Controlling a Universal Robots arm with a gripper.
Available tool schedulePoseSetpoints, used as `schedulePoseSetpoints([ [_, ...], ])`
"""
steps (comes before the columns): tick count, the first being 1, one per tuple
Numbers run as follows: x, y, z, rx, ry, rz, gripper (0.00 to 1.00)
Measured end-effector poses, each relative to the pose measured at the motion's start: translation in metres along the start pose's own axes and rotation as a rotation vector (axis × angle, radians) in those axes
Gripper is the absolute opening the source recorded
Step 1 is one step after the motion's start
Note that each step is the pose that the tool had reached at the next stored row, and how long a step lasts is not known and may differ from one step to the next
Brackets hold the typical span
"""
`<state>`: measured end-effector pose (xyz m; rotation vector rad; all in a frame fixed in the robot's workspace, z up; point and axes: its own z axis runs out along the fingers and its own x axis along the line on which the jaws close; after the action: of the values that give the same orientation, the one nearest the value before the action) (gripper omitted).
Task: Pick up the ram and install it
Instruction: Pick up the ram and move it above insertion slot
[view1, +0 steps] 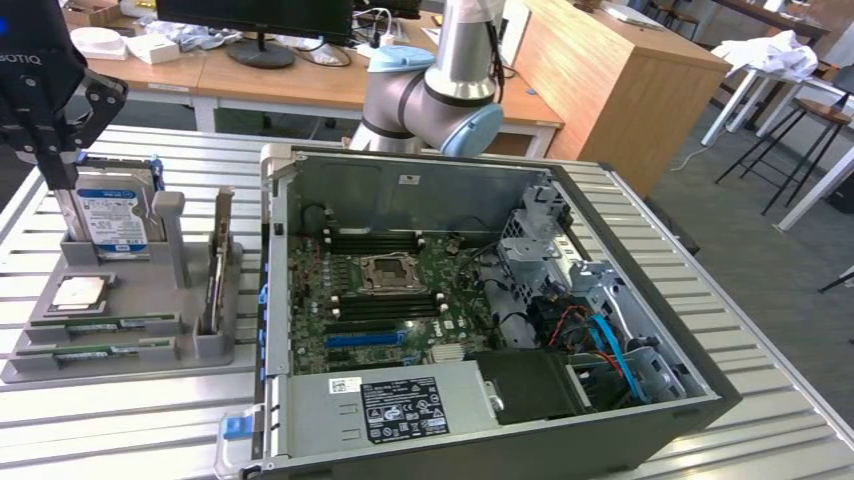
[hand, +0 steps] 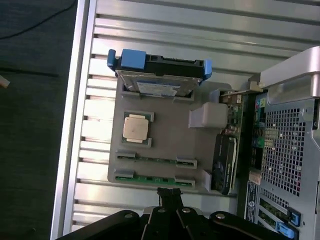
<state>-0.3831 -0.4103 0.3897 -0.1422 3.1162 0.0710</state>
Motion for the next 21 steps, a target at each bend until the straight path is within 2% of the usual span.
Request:
schedulePoseSetpoints([
  [21,0.0000,0.0000,0.0001,-0.0055,0.0107,-0.239,0.10],
])
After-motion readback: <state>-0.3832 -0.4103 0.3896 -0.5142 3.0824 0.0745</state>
